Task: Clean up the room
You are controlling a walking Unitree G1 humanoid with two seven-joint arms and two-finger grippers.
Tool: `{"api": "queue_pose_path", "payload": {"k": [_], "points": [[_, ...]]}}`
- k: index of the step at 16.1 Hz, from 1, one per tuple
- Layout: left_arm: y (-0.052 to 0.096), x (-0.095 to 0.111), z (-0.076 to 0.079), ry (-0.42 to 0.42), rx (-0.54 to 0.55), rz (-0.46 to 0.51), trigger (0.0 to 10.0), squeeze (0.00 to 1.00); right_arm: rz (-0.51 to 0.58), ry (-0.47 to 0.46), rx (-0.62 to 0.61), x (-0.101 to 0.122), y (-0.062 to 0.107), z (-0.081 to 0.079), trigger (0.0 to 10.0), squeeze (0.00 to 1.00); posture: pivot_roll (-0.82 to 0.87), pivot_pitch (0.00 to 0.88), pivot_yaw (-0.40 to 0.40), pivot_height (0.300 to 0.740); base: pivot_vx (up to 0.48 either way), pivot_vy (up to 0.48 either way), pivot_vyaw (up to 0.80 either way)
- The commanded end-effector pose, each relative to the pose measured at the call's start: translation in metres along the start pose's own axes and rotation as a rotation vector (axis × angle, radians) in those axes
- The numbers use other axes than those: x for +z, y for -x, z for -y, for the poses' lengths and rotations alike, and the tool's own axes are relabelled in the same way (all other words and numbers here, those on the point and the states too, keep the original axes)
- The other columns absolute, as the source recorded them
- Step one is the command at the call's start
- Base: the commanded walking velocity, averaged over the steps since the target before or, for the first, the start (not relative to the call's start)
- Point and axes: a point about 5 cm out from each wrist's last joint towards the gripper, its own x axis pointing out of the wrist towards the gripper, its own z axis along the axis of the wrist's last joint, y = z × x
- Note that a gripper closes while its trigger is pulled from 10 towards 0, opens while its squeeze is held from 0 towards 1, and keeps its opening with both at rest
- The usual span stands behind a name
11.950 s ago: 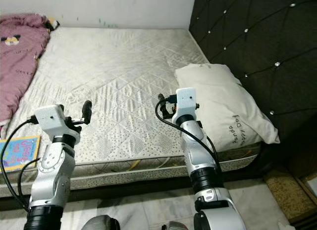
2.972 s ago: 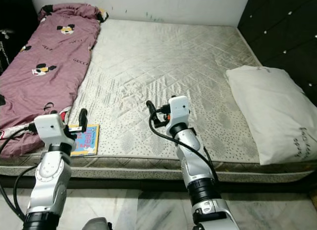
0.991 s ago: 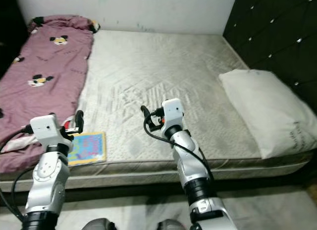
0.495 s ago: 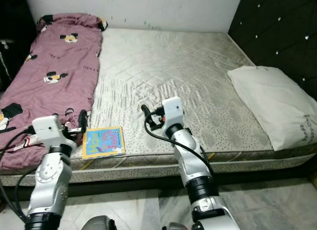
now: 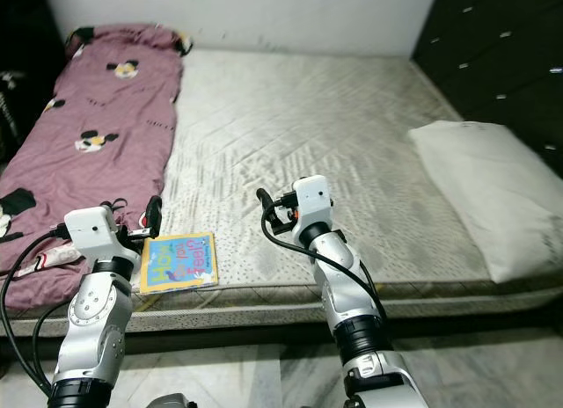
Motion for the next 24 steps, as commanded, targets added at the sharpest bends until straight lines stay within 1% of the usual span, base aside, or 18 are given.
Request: {"api": "queue_pose_path", "payload": {"k": [1,4,6,7,8,9,11,12,14,16,17,18,19,20,21,22,23,24], "points": [[-0.003,0.004,0.003,-0.005,-0.014,0.014,10.0,0.00,0.001,0.008,-0.013,0.003,-0.002,0.003,10.0,0.00,0.00,0.000,-0.048,0.740,0.379,0.000,0.00],[-0.003,0.002,0.004,-0.013,-0.009,-0.002,10.0,0.00,0.001,0.010,-0.018,0.002,-0.001,0.005,10.0,0.00,0.00,0.000,-0.046,0.740,0.341,0.000,0.00],[-0.003,0.002,0.004,-0.016,-0.010,0.000,10.0,0.00,-0.002,0.013,-0.022,0.001,0.000,0.006,10.0,0.00,0.00,0.000,-0.046,0.740,0.000,0.000,0.00],[-0.002,0.003,0.005,-0.006,-0.028,0.010,10.0,0.00,-0.003,0.018,-0.022,0.001,0.001,0.006,10.0,0.00,0.00,0.000,-0.046,0.740,0.360,0.000,0.00],[-0.002,0.002,0.005,-0.012,-0.022,0.000,10.0,0.00,-0.003,0.021,-0.022,0.001,0.001,0.006,10.0,0.00,0.00,0.000,-0.046,0.740,0.360,0.000,0.00],[-0.002,0.001,0.004,-0.017,-0.007,-0.004,10.0,0.00,-0.004,0.021,-0.021,0.001,0.001,0.006,10.0,0.00,0.00,0.000,-0.047,0.740,0.000,0.000,0.00],[-0.003,-0.003,-0.004,-0.032,0.074,-0.037,10.0,0.00,-0.008,0.024,-0.022,0.000,0.001,0.007,10.0,0.00,0.00,0.000,-0.047,0.740,0.000,0.000,0.00],[-0.003,-0.004,-0.005,-0.031,0.081,-0.041,10.0,0.00,-0.009,0.025,-0.022,0.000,0.001,0.007,10.0,0.00,0.00,0.000,-0.048,0.740,0.000,0.000,0.00],[-0.002,-0.005,-0.007,-0.025,0.101,-0.051,10.0,0.00,-0.001,0.051,-0.021,0.001,0.001,0.007,10.0,0.00,0.00,0.000,-0.048,0.740,0.000,0.000,0.69],[-0.003,-0.006,-0.006,-0.061,0.103,-0.059,10.0,0.00,-0.003,0.036,-0.033,0.000,0.002,0.008,10.0,0.00,0.00,0.000,-0.050,0.740,0.000,0.000,0.70],[0.001,-0.003,-0.013,-0.081,0.117,-0.041,10.0,0.00,0.030,0.004,-0.086,0.005,0.007,0.015,10.0,0.00,0.00,0.000,-0.051,0.740,0.000,0.000,0.00],[0.005,0.003,-0.019,-0.092,0.119,-0.002,10.0,0.00,0.067,-0.014,-0.115,0.011,0.011,0.021,10.0,0.00,0.00,0.000,-0.052,0.740,0.000,0.000,0.00],[0.012,0.008,-0.023,-0.118,0.130,0.024,10.0,0.00,0.082,-0.025,-0.149,0.015,0.018,0.028,10.0,0.00,-0.01,0.000,-0.053,0.740,0.000,0.000,0.00],[0.021,0.011,-0.024,-0.126,0.118,0.042,10.0,0.00,0.083,-0.014,-0.183,0.015,0.029,0.036,10.0,0.00,-0.01,0.000,-0.056,0.740,0.000,0.000,0.00],[0.032,0.012,-0.024,-0.161,0.100,0.053,10.0,0.00,0.078,-0.007,-0.206,0.012,0.039,0.041,10.0,0.00,-0.01,0.000,-0.058,0.740,0.000,0.000,0.00],[0.043,0.007,-0.024,-0.184,0.099,0.030,10.0,0.00,0.063,-0.002,-0.230,0.005,0.049,0.045,10.0,0.00,-0.01,0.000,-0.060,0.740,0.000,0.000,0.00],[0.052,-0.001,-0.027,-0.195,0.102,-0.001,10.0,0.00,0.045,-0.017,-0.261,-0.002,0.056,0.047,10.0,0.00,-0.01,0.000,-0.059,0.740,0.000,0.000,0.00],[0.058,-0.007,-0.033,-0.180,0.135,-0.038,10.0,0.00,0.023,-0.037,-0.308,-0.011,0.062,0.047,10.0,0.00,-0.01,0.000,-0.056,0.740,0.000,0.000,0.00]]}}
